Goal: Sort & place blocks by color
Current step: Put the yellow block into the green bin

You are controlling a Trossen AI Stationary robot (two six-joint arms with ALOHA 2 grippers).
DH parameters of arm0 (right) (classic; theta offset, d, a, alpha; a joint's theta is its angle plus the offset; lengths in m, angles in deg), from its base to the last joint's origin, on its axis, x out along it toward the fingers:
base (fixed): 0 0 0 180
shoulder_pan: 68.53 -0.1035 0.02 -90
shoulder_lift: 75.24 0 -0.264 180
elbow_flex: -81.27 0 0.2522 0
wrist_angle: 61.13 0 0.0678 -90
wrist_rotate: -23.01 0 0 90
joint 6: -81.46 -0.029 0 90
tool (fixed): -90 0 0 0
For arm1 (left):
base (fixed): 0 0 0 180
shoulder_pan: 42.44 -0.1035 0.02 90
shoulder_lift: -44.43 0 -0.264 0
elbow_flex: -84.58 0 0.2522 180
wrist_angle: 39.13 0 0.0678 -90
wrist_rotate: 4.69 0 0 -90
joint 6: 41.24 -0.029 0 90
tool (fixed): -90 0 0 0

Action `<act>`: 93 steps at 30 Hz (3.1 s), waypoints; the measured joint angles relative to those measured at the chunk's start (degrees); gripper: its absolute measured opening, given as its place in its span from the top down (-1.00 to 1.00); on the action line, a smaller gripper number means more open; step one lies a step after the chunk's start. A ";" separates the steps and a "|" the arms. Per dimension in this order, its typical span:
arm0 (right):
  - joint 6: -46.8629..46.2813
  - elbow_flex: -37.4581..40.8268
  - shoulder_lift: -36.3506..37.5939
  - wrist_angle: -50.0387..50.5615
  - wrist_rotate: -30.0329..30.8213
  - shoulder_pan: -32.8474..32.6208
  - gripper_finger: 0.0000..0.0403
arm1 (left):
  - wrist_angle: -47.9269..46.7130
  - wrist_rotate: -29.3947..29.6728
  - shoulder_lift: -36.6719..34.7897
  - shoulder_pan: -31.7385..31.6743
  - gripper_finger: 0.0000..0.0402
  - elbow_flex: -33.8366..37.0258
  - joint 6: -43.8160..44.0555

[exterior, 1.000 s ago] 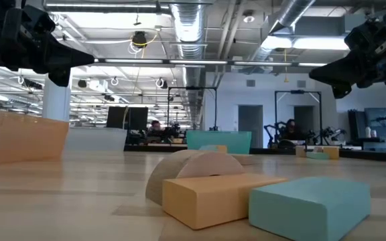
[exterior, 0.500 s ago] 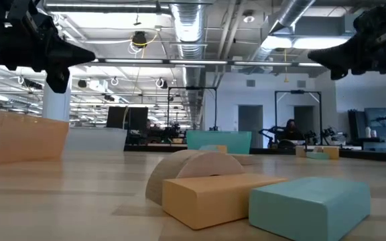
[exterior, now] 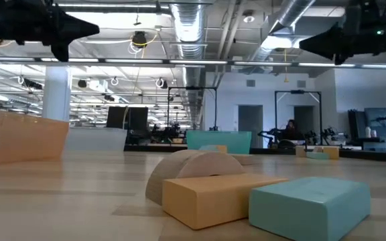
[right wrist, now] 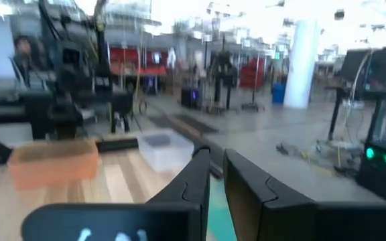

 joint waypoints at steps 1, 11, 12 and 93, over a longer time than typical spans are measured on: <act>-0.03 -1.34 -2.36 0.66 0.01 0.23 0.63 | 0.07 0.24 1.74 -0.57 1.00 -0.90 -0.94; -7.22 -21.83 -25.78 29.75 0.06 2.24 0.26 | -4.98 1.11 22.18 -6.54 0.89 -9.75 -2.95; -9.18 -24.20 -27.94 33.98 0.24 2.67 0.21 | -6.40 0.83 23.97 -6.89 0.83 -11.01 -2.88; 0.89 -46.92 -59.25 65.78 -8.20 26.23 0.39 | -11.28 -5.78 38.29 -17.85 -0.58 -19.86 -8.47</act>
